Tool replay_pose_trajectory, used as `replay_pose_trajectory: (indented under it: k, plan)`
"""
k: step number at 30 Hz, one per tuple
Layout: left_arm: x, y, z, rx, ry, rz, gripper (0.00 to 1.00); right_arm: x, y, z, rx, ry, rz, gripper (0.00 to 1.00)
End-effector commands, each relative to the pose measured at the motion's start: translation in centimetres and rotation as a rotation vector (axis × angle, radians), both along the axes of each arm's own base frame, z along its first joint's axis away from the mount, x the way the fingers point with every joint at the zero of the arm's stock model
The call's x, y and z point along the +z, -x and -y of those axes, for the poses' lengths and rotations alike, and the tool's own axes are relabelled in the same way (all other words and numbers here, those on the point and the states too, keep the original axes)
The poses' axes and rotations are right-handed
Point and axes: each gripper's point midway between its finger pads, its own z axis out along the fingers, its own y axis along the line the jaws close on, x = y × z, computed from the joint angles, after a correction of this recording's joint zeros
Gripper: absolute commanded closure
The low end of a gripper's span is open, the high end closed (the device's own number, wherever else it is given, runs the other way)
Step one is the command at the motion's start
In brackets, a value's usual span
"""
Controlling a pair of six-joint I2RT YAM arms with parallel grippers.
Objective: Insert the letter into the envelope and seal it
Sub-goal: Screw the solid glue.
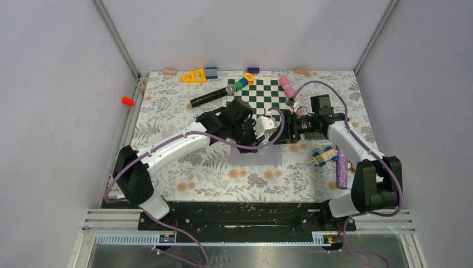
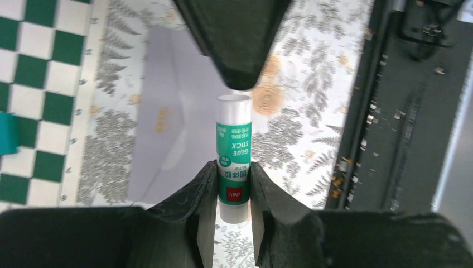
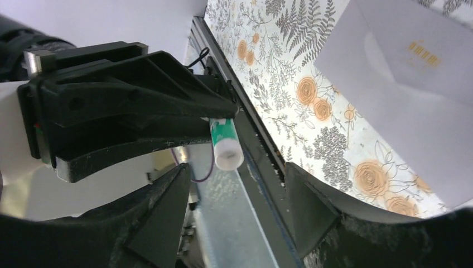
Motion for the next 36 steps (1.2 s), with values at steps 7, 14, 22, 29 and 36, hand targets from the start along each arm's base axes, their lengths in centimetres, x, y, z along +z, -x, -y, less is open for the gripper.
replay_pose_trajectory:
  k: [7, 14, 22, 29, 36]
  plan:
    - [0.9, -4.1, 0.3, 0.17, -0.018, 0.197, 1.0, 0.8, -1.4, -1.0, -0.05, -0.096, -0.217, 0.37]
    - [0.7, -3.9, 0.5, 0.161, -0.02, 0.199, 1.0, -0.5, -1.8, -1.1, -0.063, -0.098, -0.269, 0.41]
    - [0.4, -3.4, 0.8, 0.135, -0.024, 0.188, 1.0, -0.5, -1.4, -2.0, -0.031, -0.119, -0.291, 0.51]
    - [0.3, -3.3, 0.8, 0.129, -0.03, 0.191, 1.0, -0.8, -1.0, -2.6, 0.0, -0.12, -0.306, 0.57]
    - [0.2, -3.2, 0.7, 0.128, -0.032, 0.191, 1.0, -0.5, -0.7, -2.7, 0.015, -0.128, -0.296, 0.69]
